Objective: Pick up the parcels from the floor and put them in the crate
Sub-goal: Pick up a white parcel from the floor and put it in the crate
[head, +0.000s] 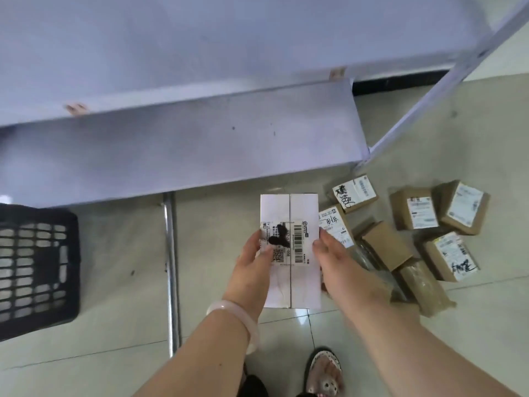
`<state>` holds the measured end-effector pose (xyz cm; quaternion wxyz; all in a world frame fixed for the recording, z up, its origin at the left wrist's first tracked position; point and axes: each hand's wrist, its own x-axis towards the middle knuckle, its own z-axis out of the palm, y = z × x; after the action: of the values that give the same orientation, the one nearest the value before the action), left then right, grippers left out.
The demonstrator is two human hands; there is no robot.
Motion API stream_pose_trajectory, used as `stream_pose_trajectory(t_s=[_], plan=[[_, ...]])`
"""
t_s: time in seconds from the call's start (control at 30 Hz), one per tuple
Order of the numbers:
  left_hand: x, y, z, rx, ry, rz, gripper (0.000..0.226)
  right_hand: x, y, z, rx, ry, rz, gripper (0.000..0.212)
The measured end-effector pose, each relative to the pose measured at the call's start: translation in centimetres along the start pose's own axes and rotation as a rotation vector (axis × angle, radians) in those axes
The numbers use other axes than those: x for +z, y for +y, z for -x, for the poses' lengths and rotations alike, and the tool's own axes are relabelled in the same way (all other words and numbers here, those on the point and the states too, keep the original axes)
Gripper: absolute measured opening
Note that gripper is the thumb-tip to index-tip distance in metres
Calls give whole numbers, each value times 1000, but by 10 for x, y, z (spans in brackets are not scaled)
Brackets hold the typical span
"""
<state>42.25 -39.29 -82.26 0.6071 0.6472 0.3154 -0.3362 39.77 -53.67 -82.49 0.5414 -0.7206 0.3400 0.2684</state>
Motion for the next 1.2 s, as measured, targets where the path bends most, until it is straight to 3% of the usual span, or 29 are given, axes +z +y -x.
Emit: stream_pose_trajectory(t_s=[0.1,0.23,0.37,0.53,0.7,0.9,1.03,1.2], plan=[[-21,69,89,79,-80,30,41,-15,-76,78,-53,51,-100,46],[-56,141,190,172,-89,69,39,-28,-162,178,-124,83,-89,72],[-93,184,294,251,-102,119,32,-30,-230,291,-304,80,-72,69],[-145,212,413,396,-67,121,38,-18,-269,401,-440,46,-43,97],[-204,210,514,545,37,112,42,14,-292,511,-577,-27,-33,82],[-286,202,607,632,148,168,43,74,-317,600,-582,-185,-147,53],[-347,195,634,645,215,205,42,124,-332,641,-610,-298,-110,48],[-438,182,630,622,216,216,42,209,-354,661,-612,-310,-48,40]])
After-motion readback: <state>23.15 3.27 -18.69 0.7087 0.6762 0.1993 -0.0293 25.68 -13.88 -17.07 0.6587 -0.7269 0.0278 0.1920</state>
